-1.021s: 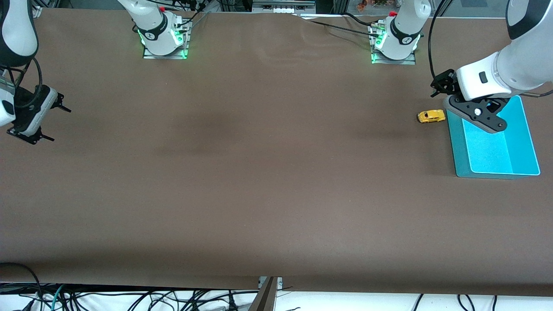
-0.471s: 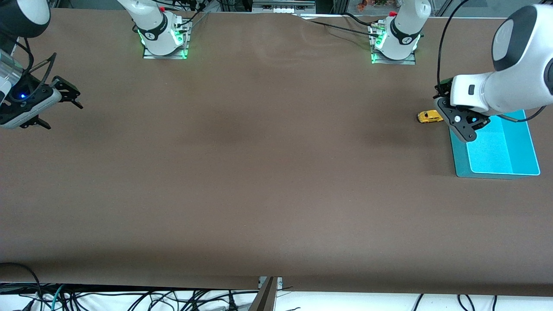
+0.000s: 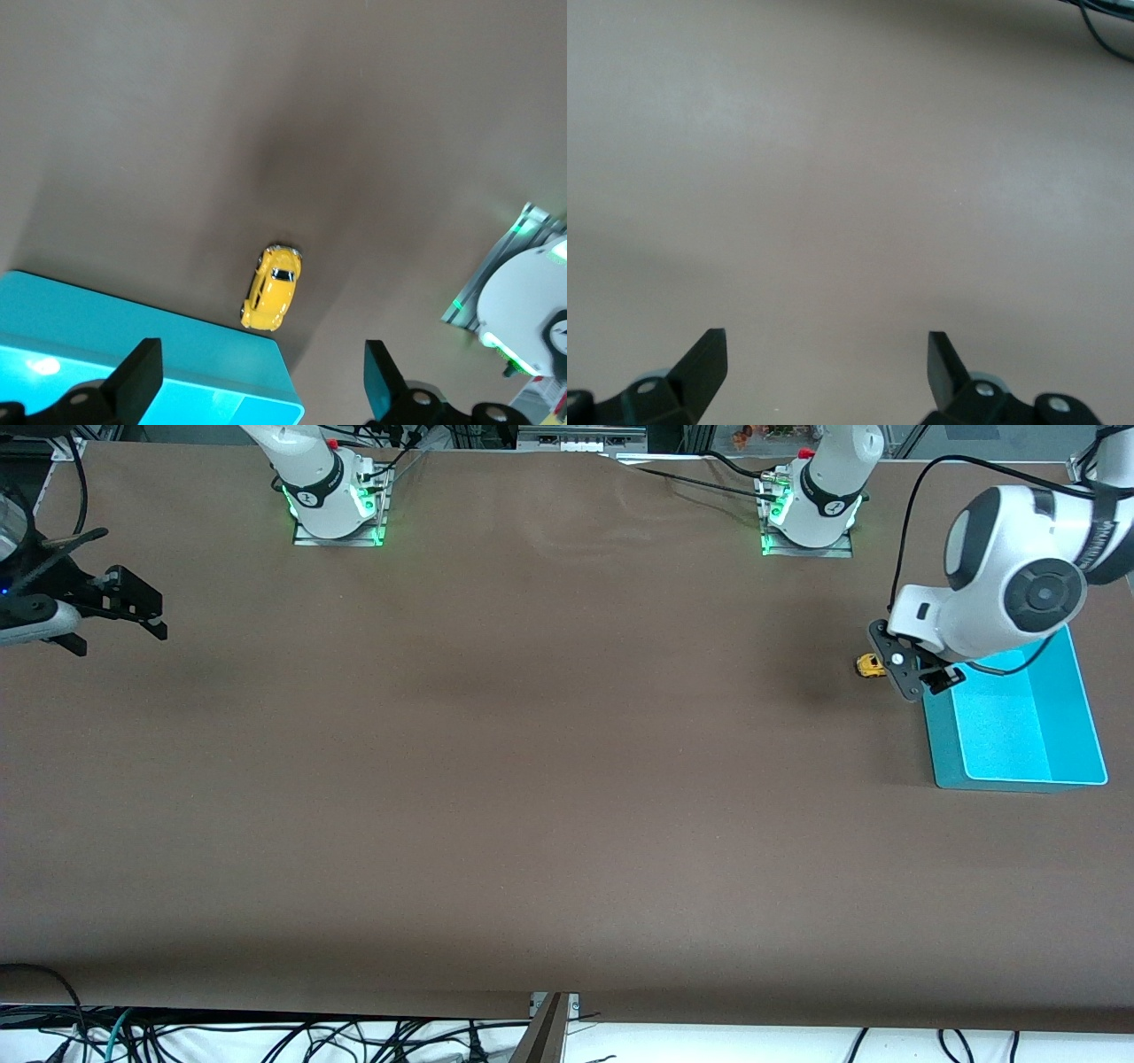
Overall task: Wind and store yellow beetle car
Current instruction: 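Lower the left gripper onto the car beside the cyan box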
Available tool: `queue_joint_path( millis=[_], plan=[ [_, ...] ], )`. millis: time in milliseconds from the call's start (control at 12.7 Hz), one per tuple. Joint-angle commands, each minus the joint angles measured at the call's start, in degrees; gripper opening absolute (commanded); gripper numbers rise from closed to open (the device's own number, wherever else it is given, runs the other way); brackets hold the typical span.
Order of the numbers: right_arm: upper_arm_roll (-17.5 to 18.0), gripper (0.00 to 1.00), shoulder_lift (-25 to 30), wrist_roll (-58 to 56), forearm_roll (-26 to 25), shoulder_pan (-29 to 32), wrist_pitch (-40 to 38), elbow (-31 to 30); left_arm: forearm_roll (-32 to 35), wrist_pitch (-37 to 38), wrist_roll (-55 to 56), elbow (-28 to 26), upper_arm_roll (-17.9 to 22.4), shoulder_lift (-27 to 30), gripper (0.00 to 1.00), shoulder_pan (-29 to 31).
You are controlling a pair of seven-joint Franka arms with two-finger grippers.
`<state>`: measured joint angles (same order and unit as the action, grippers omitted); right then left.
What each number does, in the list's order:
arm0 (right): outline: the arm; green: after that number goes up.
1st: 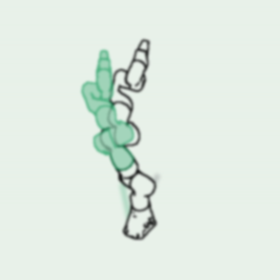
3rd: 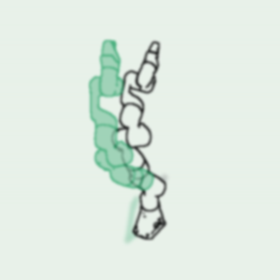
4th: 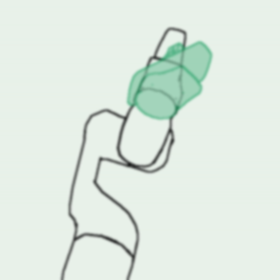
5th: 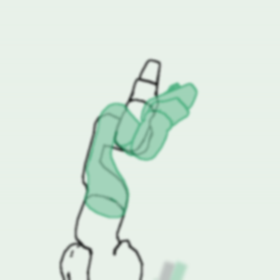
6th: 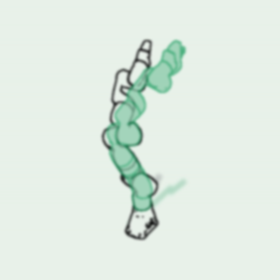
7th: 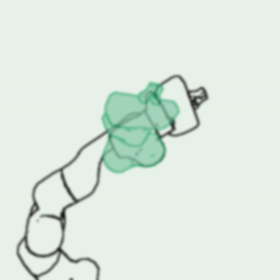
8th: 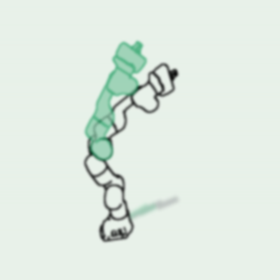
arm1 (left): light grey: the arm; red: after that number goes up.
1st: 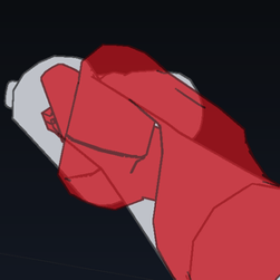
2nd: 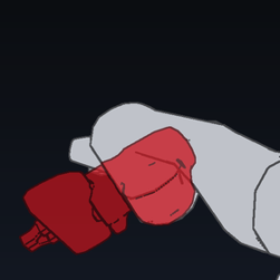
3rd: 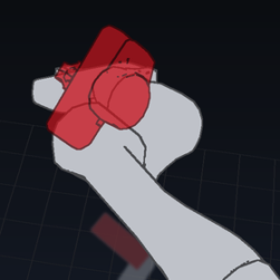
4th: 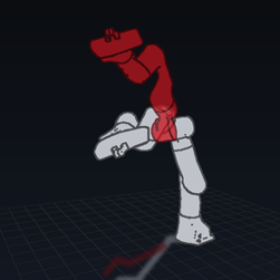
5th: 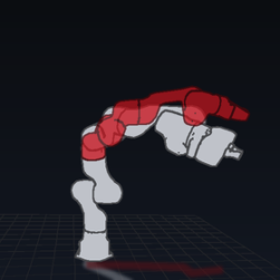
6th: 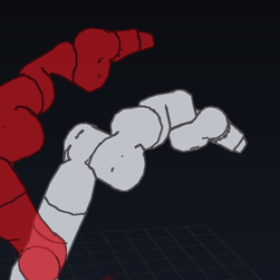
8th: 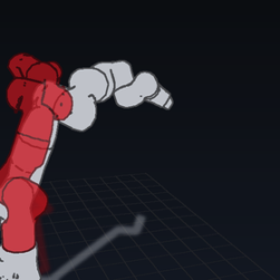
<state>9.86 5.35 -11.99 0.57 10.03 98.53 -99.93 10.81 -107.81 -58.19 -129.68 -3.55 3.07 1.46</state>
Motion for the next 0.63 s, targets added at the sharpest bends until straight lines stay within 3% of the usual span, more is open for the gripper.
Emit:
queue_joint_path(
  millis=[0,236,393,550],
  plan=[
    [-0.2,1.00,-0.4,5.0,-0.2,-0.9,-2.8,2.6,1.8,-7.1,-4.1,-8.2,-0.2,3.5,1.00,2.4],
    [-0.4,1.00,-0.8,5.5,0.1,-1.7,-3.7,2.6,3.1,-19.3,-7.4,-15.7,-0.2,0.5,1.00,5.7],
    [-0.3,1.00,-0.8,6.4,0.2,-1.7,-3.8,2.7,3.6,-21.2,-7.9,-16.4,-0.2,-2.7,1.00,8.1],
    [-0.3,1.00,-0.9,8.6,0.1,-1.7,-5.0,2.8,3.8,-27.7,-11.2,-18.5,-0.2,-5.0,1.00,10.9]
  ],
)
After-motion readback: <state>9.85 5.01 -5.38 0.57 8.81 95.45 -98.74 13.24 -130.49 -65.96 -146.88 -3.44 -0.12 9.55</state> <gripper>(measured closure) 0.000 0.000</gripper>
